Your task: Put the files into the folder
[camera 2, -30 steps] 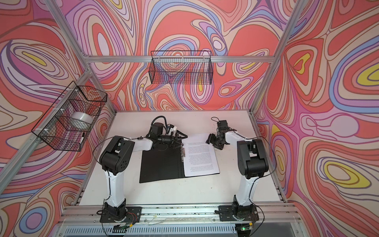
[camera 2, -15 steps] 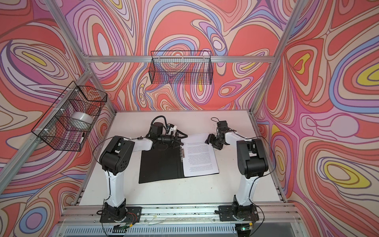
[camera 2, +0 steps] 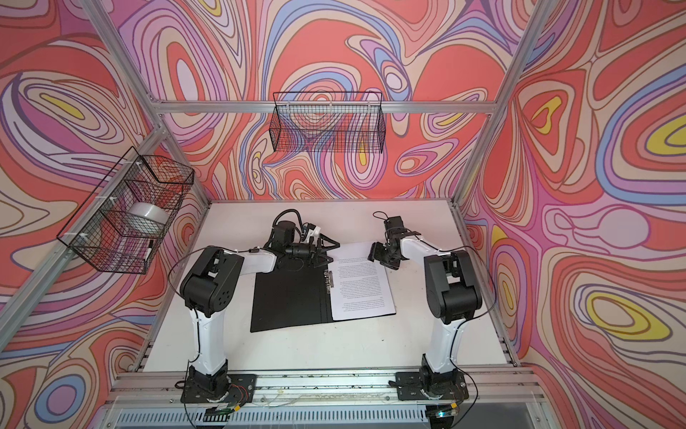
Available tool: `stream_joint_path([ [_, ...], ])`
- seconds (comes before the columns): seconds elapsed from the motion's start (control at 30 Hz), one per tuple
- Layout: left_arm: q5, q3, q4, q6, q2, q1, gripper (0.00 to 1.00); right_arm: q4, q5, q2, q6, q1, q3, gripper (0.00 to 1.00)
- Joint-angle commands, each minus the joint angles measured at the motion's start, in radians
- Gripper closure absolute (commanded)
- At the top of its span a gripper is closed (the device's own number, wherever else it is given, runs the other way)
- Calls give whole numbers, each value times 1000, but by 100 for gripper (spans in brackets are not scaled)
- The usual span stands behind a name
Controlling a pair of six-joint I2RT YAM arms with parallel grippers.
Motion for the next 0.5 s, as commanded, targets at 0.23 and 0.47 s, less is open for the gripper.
stream_joint_path([
  [0.23,20,-20,121,-79,-22,-9,0,-25,30,31,-40,11,48,26],
  [0.47,2,2,81,-78,-87,14,0,-1,-21,47,-35,12,49,26],
])
